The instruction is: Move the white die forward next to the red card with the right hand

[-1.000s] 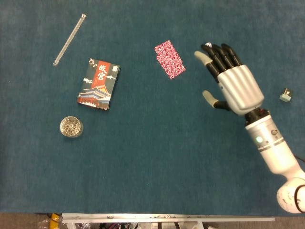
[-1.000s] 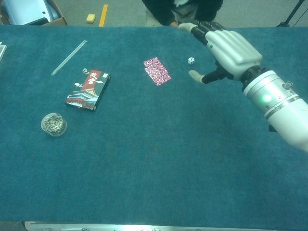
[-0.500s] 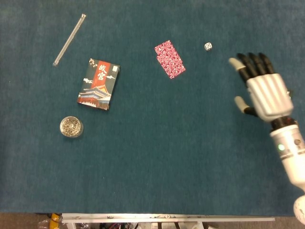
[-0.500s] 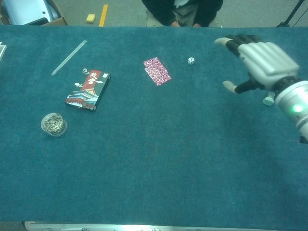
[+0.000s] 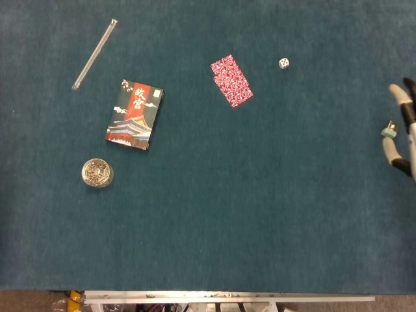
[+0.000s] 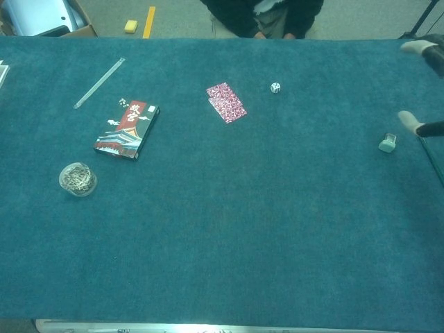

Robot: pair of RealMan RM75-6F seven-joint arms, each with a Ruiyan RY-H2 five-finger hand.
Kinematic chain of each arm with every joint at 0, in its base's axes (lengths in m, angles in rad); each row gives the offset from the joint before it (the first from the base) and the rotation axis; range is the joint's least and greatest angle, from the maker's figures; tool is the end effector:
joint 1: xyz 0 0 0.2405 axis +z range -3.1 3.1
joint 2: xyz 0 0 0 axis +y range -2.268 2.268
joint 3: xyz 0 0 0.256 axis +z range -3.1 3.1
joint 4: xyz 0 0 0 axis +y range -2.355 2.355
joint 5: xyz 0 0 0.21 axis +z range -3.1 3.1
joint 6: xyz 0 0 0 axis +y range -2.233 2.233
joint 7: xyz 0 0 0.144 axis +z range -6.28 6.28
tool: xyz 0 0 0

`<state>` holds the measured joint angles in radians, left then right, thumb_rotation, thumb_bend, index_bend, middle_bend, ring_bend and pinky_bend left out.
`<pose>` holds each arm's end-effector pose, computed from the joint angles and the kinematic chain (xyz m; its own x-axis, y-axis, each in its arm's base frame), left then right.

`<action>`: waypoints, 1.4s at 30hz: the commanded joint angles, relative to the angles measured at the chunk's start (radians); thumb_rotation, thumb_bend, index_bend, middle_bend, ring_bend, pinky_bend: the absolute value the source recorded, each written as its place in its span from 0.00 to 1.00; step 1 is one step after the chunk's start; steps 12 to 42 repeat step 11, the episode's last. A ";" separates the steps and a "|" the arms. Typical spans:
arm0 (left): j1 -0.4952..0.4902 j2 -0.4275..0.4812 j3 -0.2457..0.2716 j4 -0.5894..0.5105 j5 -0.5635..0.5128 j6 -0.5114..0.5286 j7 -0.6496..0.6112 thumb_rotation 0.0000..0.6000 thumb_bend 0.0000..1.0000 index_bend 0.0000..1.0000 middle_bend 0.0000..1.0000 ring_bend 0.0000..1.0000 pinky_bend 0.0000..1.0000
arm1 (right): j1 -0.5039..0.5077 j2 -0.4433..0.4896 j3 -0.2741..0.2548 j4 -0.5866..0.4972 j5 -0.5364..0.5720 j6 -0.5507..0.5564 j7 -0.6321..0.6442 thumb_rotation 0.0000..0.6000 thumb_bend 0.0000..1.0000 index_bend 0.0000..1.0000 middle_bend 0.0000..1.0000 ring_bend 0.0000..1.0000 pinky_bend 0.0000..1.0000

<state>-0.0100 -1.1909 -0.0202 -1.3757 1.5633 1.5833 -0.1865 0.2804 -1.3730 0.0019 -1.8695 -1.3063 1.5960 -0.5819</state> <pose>-0.3493 0.1516 0.1640 0.3783 -0.0377 0.9249 0.9255 -0.0040 -0.3787 -0.2186 -0.2080 0.0820 0.4653 0.0075 0.8851 -0.8850 -0.0131 0.4653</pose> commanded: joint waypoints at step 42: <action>0.000 0.010 0.003 -0.022 -0.002 -0.001 0.012 1.00 0.39 0.29 0.22 0.14 0.11 | -0.053 0.000 0.018 0.007 -0.050 0.009 0.029 1.00 0.30 0.15 0.12 0.00 0.00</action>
